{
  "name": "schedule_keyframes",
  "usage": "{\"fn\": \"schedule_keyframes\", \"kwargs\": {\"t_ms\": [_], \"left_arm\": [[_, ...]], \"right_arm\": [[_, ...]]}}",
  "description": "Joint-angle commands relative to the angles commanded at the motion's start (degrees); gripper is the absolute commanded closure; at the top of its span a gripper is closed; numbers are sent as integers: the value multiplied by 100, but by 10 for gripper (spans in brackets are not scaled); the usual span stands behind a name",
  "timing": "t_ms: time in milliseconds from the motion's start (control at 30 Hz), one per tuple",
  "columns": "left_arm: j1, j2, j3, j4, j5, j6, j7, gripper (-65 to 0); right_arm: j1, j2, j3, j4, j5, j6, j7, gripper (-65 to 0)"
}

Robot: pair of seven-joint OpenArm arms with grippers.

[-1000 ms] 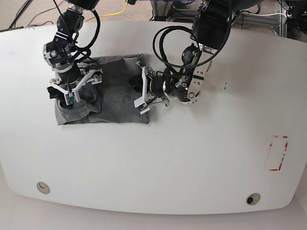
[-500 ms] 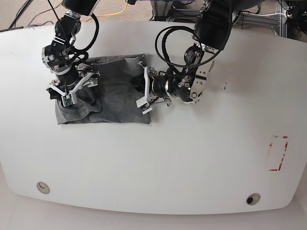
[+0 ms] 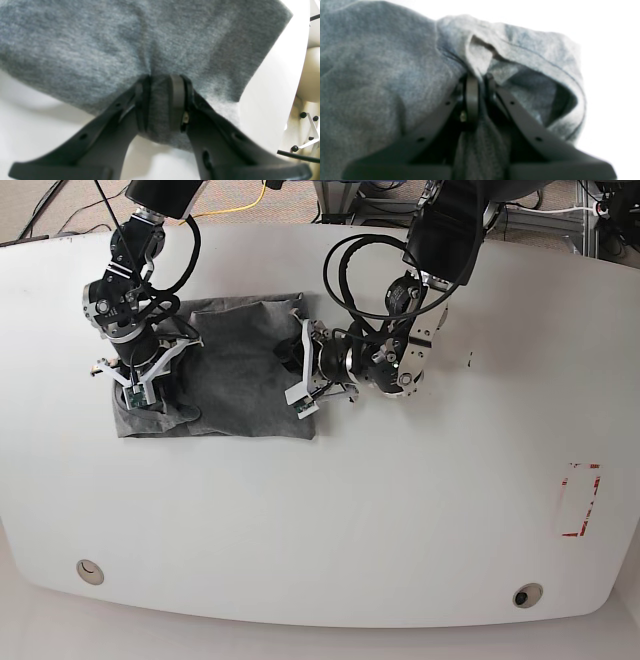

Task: Layout the t-shirt on the table in an organized manner, then fold the t-shirt properly
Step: 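Press the folded shirt flat with both grippers, then grasp the folded shirt with both grippers and lift it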

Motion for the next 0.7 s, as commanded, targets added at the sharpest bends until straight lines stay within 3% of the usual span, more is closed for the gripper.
{"fn": "schedule_keyframes", "kwargs": {"t_ms": [300,533,700], "left_arm": [[-18,9,0,-9,9,0,-18,-118],[-35,44,9,-246,18,26,-114,-118],[-158,185,18,-615,9,26,-237,-118]], "right_arm": [[-167,-44,-26,1301,97,0,-1011,0],[-229,-149,-26,1960,782,0,-2215,0],[-264,-149,-53,1978,1336,0,-2585,0]]}}
